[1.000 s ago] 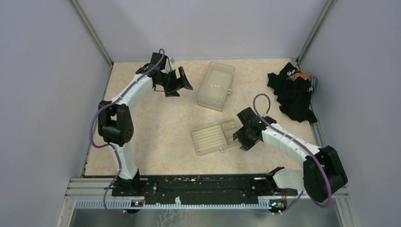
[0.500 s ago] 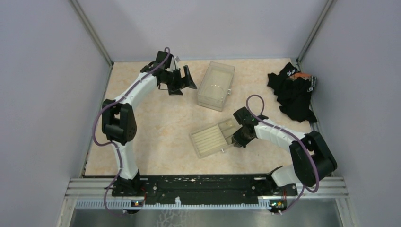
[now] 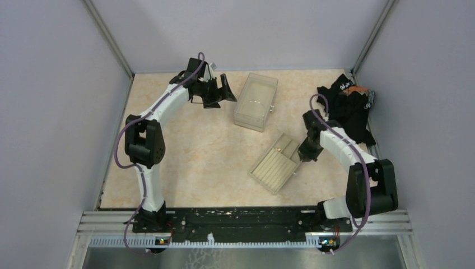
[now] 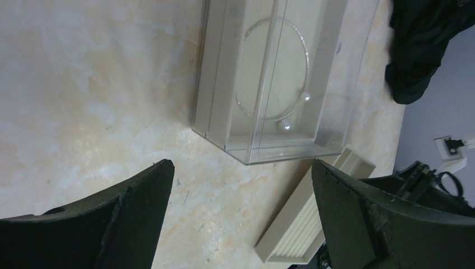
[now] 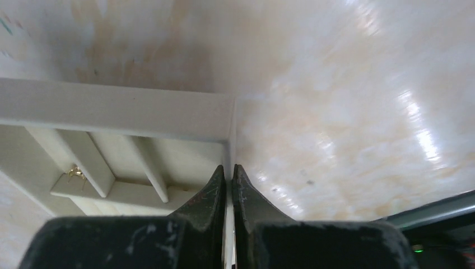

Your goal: Organize the mixed jewelry

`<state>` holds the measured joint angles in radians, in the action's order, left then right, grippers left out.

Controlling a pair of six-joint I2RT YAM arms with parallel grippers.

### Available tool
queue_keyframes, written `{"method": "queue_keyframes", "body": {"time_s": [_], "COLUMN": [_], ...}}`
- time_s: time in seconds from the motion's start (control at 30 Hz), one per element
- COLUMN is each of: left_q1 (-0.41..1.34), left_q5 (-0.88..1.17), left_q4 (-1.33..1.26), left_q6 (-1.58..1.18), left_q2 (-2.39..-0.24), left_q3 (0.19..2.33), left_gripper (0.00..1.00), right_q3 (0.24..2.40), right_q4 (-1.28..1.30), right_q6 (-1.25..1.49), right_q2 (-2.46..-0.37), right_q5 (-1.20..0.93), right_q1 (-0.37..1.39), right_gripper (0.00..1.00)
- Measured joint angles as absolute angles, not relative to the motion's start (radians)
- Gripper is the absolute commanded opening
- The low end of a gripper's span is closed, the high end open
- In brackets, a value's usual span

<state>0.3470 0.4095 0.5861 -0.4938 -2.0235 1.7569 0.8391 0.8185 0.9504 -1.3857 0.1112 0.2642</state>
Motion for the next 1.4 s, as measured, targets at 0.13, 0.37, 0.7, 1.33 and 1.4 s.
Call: {"method": "queue_keyframes", "body": {"time_s": [0.13,0.37,0.7,1.33,1.4], "left_q1": [0.347,0.356,0.362,0.374,0.374], "left_q5": [0.427,0.437,0.439,0.503,0.508], "left_q4": [0.575,0.554,0.546,0.498,0.493], "left_q6": [-0.480,-0.442,-0.384,-0.309,-0.307], "left_q2": [-2.060,-2.141,-2.222,-2.231,-2.235], "left_q3": [1.819,1.940,2.015,1.953,1.947], "left_gripper": [0.99,0.99,0.99,0.99,0.99], "right_q3": [0.962,1.228,1.687,2.278,2.281], "right_q4": [0.905,0.964,1.028,1.216,1.224], "right_q6": [0.737,0.491,0.402,0.402,0.403], "right_q2": [-1.400,-1.606,-1.949,-2.317,-2.320], "right_q5": [0.120,0.095,0.058,-0.044,-0.061], "right_q1": [0.105,0.008,-0.043,-0.043,-0.044], "right_gripper": [0.00,0.00,0.00,0.00,0.00]}}
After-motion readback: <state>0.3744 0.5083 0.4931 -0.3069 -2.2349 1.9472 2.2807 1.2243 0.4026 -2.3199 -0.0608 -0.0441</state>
